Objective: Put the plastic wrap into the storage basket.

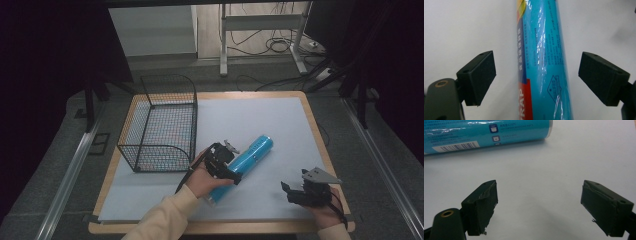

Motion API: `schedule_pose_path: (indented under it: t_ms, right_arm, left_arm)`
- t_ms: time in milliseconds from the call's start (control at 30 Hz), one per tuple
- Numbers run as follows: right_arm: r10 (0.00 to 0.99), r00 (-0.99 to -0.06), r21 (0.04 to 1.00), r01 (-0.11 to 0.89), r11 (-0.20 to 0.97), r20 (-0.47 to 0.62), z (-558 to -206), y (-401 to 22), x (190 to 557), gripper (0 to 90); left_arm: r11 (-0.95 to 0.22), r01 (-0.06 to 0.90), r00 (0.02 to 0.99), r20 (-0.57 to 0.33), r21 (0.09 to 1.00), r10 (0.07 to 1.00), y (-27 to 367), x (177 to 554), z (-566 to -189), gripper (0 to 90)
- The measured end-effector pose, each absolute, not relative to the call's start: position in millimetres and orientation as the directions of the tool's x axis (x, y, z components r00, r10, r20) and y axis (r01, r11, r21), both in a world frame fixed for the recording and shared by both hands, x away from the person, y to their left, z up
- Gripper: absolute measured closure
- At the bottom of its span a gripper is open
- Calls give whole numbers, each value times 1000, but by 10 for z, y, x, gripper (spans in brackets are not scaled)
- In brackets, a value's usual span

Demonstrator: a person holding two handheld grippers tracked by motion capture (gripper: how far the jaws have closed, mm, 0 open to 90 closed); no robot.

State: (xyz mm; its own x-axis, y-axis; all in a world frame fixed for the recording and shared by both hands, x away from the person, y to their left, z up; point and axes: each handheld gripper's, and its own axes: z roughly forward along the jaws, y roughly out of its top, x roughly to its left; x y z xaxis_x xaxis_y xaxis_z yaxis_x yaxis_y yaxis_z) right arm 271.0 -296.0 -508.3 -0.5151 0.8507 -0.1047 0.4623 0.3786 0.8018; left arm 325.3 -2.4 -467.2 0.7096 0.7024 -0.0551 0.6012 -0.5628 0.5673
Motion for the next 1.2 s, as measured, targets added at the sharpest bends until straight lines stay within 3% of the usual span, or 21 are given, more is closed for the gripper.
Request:
schedule_pose_path:
  t_ms: [500, 1200]
  right_arm:
    - [855, -508, 796, 474, 376, -102, -5090, -2967, 2718, 147]
    - [853, -511, 793, 476, 380, -102, -5096, -2972, 2723, 147]
  left_arm:
    - [-590, 599, 724, -51, 542, 688, -183, 3381, -4756, 144]
    - [-635, 637, 721, -46, 437, 692, -394, 3543, -4995, 164]
